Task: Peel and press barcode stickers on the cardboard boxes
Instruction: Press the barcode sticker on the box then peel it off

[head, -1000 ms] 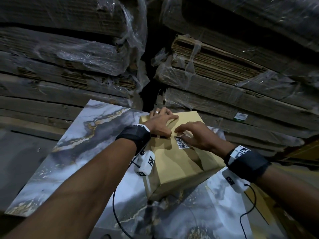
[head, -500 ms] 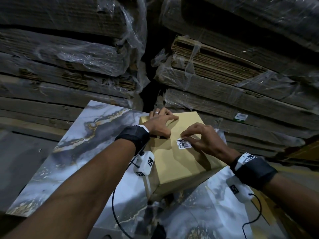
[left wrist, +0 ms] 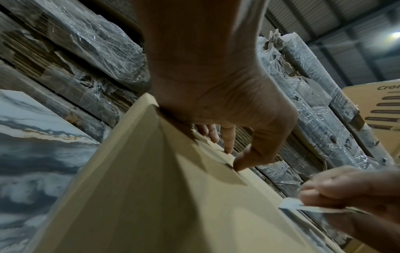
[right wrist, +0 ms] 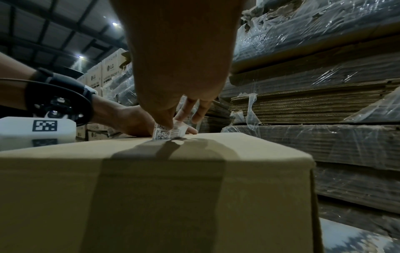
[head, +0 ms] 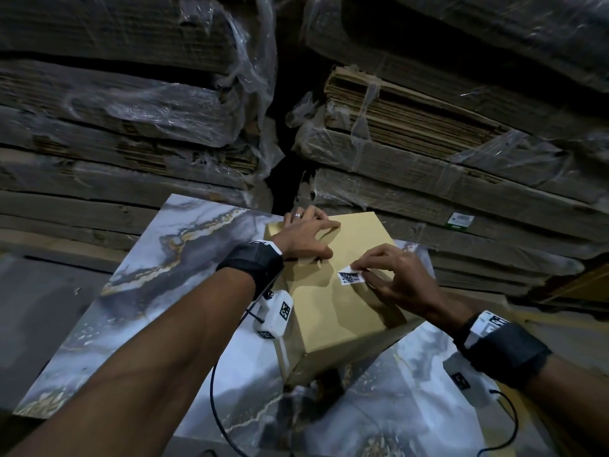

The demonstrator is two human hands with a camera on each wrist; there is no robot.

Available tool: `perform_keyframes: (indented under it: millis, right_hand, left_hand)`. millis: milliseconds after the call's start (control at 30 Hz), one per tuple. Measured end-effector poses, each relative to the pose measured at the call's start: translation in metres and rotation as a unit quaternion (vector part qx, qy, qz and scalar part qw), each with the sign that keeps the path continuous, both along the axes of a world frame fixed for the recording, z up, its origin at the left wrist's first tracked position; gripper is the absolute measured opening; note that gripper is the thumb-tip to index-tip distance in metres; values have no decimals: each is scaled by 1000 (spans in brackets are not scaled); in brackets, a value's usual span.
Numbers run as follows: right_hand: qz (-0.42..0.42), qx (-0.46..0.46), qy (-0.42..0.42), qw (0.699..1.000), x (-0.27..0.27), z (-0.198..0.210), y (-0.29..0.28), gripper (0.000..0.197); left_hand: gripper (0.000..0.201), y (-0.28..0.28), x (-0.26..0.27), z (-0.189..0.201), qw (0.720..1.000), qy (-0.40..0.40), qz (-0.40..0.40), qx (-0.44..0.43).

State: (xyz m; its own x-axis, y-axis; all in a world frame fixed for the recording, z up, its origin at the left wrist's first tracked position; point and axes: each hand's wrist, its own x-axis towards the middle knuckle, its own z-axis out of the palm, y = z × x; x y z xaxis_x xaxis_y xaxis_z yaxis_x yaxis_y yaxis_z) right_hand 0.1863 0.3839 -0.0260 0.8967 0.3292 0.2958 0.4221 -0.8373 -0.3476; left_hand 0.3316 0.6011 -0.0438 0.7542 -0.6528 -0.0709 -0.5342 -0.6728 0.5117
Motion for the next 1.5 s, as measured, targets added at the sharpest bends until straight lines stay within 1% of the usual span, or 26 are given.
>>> perform_keyframes:
  millis: [100, 200, 300, 367, 500, 667, 733, 800, 900, 1000, 1100, 1200, 1400, 1500]
  right_hand:
    - [29, -27, -37, 999, -1, -2, 3, 27]
    - [48, -54, -71, 995, -5, -6, 6, 39]
    - [-16, -25, -53, 998, -5, 0, 4, 52]
    - [-44, -20, -15, 999, 0, 3, 1, 54]
    - [-20, -48, 69, 996, 9, 0, 1, 51]
    - [-14, -57, 98, 993, 16, 8, 17, 41]
    - [-13, -60, 95, 994, 19, 12, 19, 35]
    - [6, -73, 88, 993, 20, 13, 18, 31]
    - [21, -84, 76, 993, 20, 11, 16, 32]
    - [-4, -91, 69, 993, 19, 8, 17, 30]
    - [-37, -117, 67, 990, 16, 7, 21, 31]
    - [-30, -126, 52, 990, 13, 7, 21, 32]
    - [-33, -114, 45, 992, 8, 6, 12, 27]
    - [-36, -112, 25, 993, 1, 3, 14, 26]
  left_hand:
    - [90, 1, 1, 0, 1000, -6, -3, 3]
    - [89, 1, 0, 0, 1000, -13, -6, 1]
    - [88, 1, 0, -2, 1000, -21, -10, 4]
    - [87, 0, 0, -2, 999, -30, -21, 21]
    - [85, 1, -1, -4, 995, -66, -45, 52]
    - [83, 3, -4, -9, 985, -130, -74, 88]
    - [83, 2, -5, -11, 982, -143, -76, 95]
    - [83, 2, -6, -11, 981, -149, -76, 98]
    - [82, 2, -8, -11, 980, -156, -72, 98]
    - [83, 2, -8, -10, 979, -163, -72, 100]
    - [83, 2, -8, -10, 978, -168, -71, 102]
    - [83, 2, -9, -11, 978, -168, -68, 100]
    - [82, 2, -7, -13, 980, -164, -64, 92]
    - [81, 2, -7, -15, 981, -164, -63, 87]
